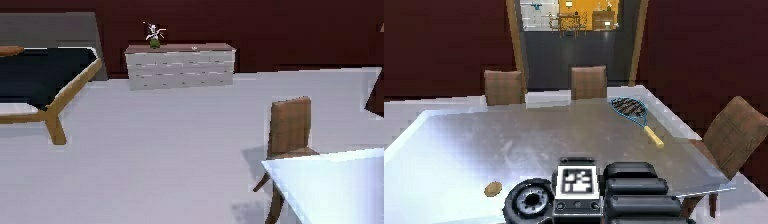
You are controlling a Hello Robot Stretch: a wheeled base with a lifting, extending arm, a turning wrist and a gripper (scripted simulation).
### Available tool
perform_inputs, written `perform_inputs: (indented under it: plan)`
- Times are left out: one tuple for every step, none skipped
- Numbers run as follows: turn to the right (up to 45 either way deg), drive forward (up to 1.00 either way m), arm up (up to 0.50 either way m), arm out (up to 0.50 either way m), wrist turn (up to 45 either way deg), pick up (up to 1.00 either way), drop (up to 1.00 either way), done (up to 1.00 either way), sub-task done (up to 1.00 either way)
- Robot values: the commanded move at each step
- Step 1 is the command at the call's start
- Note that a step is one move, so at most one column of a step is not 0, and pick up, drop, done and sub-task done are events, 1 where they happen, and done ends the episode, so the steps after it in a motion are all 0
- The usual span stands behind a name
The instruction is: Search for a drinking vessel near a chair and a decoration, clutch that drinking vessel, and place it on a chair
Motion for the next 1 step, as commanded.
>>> perform_inputs:
  plan:
    - [15.0, 0.00, 0.00, 0.00, 0.0, 0.00, 0.00, 0.00, 0.00]
